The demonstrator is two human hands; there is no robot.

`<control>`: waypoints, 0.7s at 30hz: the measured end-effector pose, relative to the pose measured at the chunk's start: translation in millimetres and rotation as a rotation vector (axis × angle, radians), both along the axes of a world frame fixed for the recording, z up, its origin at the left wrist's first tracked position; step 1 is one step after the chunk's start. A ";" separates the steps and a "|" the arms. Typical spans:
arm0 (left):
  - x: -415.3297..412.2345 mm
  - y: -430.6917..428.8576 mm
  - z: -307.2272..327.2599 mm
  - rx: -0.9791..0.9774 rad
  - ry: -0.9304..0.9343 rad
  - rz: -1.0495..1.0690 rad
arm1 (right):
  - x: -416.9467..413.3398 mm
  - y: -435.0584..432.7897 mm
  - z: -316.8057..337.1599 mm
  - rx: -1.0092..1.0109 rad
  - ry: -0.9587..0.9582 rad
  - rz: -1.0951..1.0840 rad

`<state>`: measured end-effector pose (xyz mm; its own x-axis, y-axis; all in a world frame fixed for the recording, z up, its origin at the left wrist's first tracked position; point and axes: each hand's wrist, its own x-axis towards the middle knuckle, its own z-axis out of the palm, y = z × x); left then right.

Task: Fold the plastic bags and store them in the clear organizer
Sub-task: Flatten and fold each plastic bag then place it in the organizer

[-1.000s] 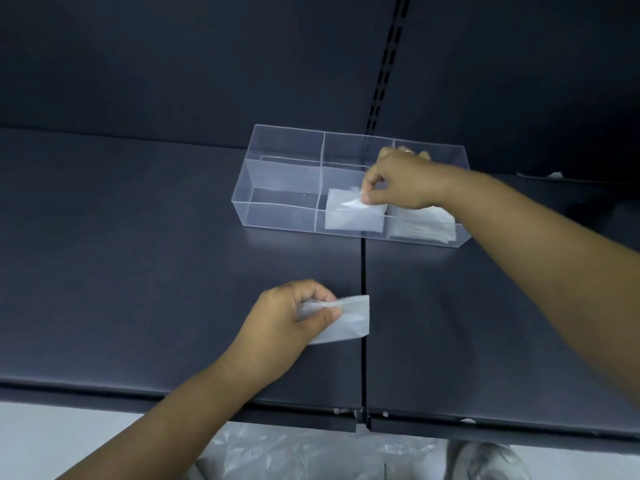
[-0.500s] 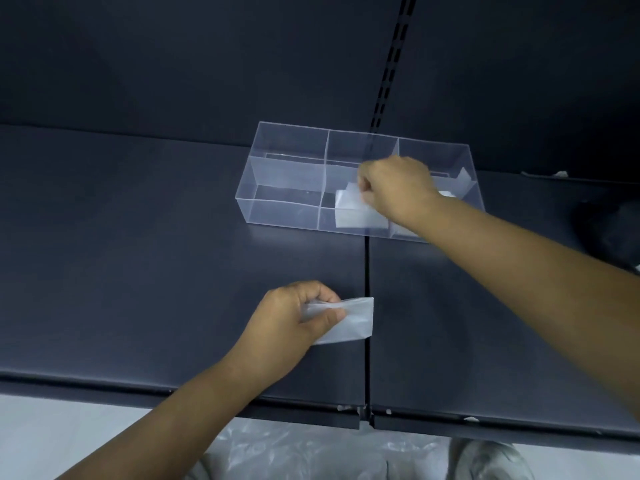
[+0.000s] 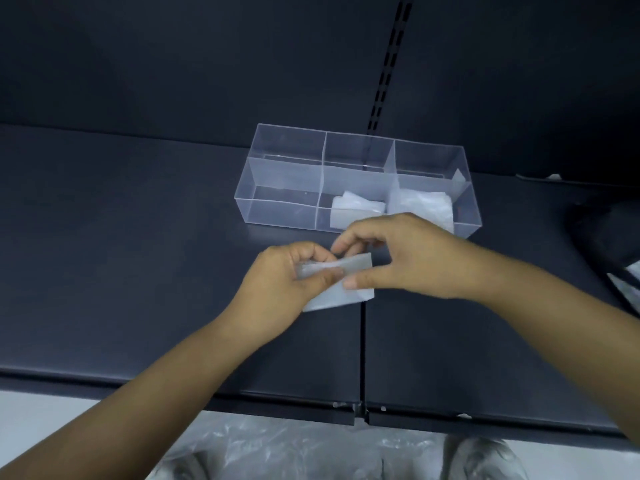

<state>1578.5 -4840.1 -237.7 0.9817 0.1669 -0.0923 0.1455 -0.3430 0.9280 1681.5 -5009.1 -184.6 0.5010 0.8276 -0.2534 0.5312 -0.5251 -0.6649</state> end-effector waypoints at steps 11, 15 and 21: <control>-14.2 0.9 -31.1 0.094 0.069 0.117 | 94.3 28.2 -33.8 -0.136 -0.442 -0.455; -27.2 -5.4 -42.8 0.278 0.059 0.034 | 92.3 39.2 -49.4 -0.331 -0.776 -0.357; -37.5 -5.2 -47.9 0.486 -0.081 -0.036 | 94.2 36.5 -47.0 -0.383 -0.845 -0.249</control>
